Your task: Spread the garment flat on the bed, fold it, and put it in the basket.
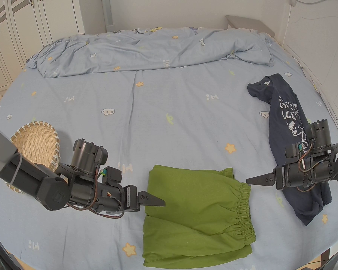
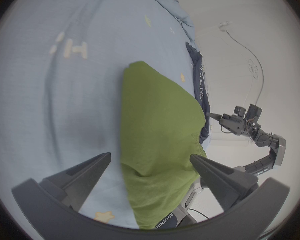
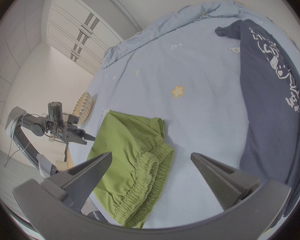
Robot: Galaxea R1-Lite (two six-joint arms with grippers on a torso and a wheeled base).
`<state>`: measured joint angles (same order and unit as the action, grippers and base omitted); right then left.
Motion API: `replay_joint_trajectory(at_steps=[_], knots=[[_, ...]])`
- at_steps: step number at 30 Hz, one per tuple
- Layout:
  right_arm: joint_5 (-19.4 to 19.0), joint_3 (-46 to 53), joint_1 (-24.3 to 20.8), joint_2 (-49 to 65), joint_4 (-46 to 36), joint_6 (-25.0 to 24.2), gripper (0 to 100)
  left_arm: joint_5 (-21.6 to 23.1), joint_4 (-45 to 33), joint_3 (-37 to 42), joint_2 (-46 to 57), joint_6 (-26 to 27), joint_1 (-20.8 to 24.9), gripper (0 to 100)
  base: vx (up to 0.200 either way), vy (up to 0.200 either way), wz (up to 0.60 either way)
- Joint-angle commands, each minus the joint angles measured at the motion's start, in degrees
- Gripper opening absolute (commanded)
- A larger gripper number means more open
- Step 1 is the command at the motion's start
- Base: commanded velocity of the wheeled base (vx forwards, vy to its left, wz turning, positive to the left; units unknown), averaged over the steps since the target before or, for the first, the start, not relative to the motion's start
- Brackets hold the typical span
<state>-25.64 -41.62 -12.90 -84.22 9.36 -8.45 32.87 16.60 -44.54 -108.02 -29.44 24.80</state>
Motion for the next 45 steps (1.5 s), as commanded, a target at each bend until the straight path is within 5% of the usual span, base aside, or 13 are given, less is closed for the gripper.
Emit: replay_joint_trajectory(at_steps=[1,18,31,45], knots=[[0.0,0.0,0.1,3.2,0.0,-0.6,100,1.1,1.9,0.0,-3.5,-0.1,2.9,100,0.000,0.000,0.00],[0.0,-1.4,2.5,7.6,-2.0,-1.2,100,2.5,4.8,-0.8,-8.8,-0.4,6.1,100,0.000,0.000,0.00],[0.0,-1.3,2.5,8.0,-2.0,-1.1,100,2.3,4.9,5.8,-0.3,-0.1,0.7,100,0.000,0.000,0.00],[0.0,-1.4,2.5,8.1,-2.0,-1.1,100,2.7,9.1,4.7,-8.1,-0.5,3.3,100,0.000,0.000,0.00]])
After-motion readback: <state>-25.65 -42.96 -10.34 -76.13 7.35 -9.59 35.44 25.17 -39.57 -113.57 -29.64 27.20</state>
